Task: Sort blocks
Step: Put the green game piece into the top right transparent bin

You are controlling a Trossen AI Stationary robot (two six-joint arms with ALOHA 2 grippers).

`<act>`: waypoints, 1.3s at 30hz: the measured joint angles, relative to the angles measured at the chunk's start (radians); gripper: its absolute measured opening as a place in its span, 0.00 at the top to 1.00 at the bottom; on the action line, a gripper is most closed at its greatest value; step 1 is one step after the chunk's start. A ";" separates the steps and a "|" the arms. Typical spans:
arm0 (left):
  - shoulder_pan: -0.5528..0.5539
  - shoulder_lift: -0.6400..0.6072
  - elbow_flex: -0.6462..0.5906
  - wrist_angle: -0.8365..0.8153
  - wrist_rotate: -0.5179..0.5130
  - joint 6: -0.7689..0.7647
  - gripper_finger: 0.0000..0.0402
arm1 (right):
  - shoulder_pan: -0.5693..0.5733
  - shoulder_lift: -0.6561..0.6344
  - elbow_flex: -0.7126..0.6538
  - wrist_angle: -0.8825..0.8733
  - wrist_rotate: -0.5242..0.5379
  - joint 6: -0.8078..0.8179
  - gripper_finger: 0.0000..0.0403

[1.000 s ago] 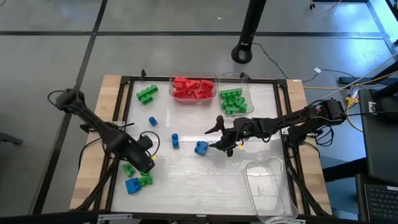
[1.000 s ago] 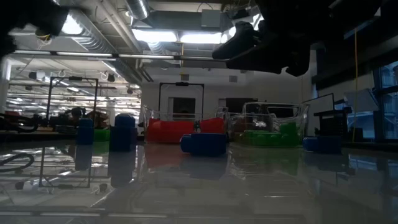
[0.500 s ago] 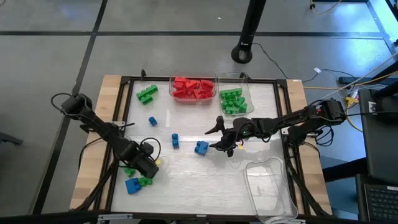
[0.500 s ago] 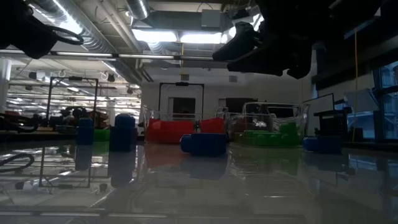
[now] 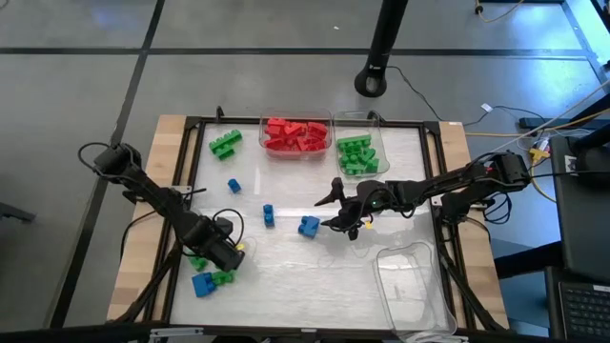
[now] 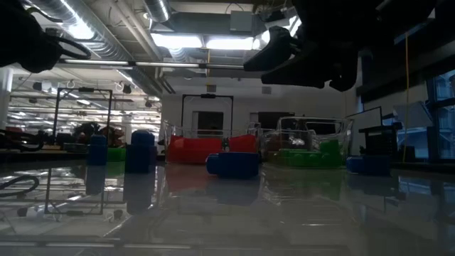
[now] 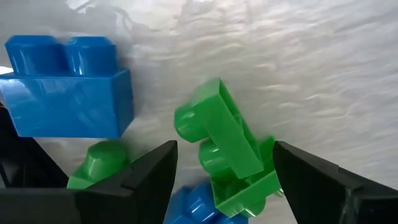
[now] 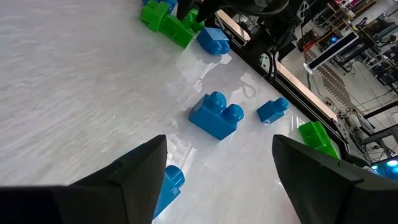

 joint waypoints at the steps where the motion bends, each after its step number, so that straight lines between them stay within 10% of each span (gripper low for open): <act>1: 0.000 0.000 0.000 0.001 -0.001 -0.002 0.37 | 0.000 0.000 0.000 0.000 0.000 0.000 0.28; 39: -0.018 0.152 -0.002 0.022 0.010 0.013 0.37 | 0.000 0.000 0.000 0.006 -0.001 0.007 0.28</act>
